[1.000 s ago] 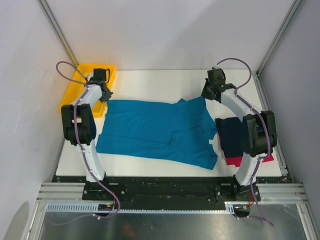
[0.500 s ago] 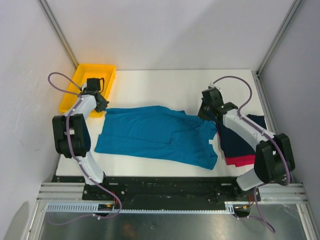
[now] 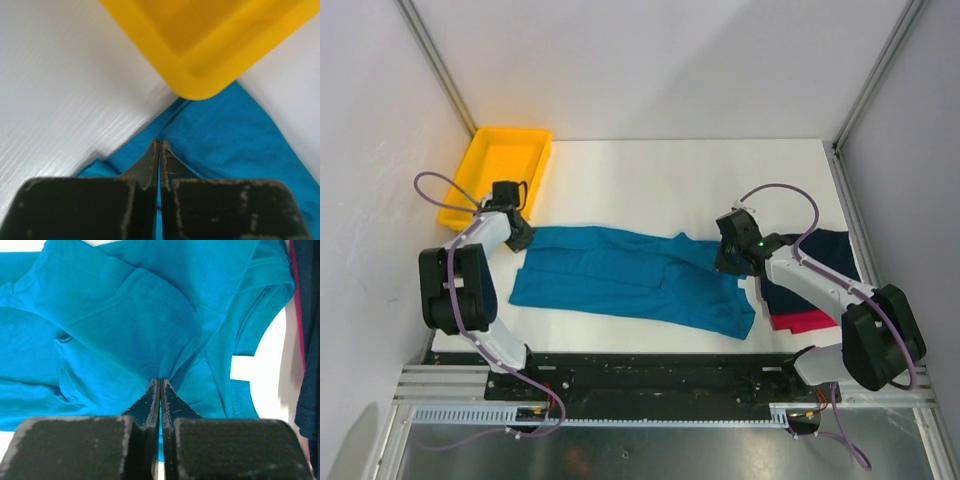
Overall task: Fold and stack the t-shirts
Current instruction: Fold the other side of the tshirt into a rectangle
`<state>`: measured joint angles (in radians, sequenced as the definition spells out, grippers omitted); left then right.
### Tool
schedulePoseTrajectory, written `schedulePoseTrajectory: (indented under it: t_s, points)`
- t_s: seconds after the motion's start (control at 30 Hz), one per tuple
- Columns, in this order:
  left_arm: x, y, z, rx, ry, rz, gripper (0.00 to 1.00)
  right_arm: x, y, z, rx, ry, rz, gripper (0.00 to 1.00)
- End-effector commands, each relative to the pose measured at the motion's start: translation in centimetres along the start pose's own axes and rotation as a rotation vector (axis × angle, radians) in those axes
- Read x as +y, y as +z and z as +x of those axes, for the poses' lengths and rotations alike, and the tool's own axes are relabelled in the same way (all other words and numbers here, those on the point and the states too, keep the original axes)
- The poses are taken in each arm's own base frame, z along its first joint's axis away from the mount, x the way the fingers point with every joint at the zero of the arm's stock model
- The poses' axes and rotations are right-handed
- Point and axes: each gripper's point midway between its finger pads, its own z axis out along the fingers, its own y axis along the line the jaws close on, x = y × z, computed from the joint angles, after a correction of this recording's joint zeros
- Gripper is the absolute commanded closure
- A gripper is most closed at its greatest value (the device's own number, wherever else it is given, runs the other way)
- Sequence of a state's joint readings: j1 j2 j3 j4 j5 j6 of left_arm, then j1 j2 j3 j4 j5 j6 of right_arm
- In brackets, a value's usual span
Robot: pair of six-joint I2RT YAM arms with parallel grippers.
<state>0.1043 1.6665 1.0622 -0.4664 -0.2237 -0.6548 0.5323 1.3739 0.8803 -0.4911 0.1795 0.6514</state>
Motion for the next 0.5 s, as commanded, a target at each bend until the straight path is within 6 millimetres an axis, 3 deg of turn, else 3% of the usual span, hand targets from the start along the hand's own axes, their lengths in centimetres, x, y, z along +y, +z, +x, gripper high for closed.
schedulePoseTrajectory:
  t_s: [0.0,0.23,0.47]
  points:
    - [0.8,-0.5,-1.1,-0.037,-0.050,-0.009,1.00,-0.3,-0.8,-1.2,-0.051,0.018,0.003,1.00]
    - [1.5,-1.3,-1.9,-0.060,-0.069,-0.017,1.00,-0.6,-3.0,-2.4,-0.095,0.025,-0.022,1.00]
    - [2.0,-1.3,-1.9,-0.055,-0.070,-0.026,1.00,-1.1,-3.6,-1.1,-0.076,0.000,0.008,1.00]
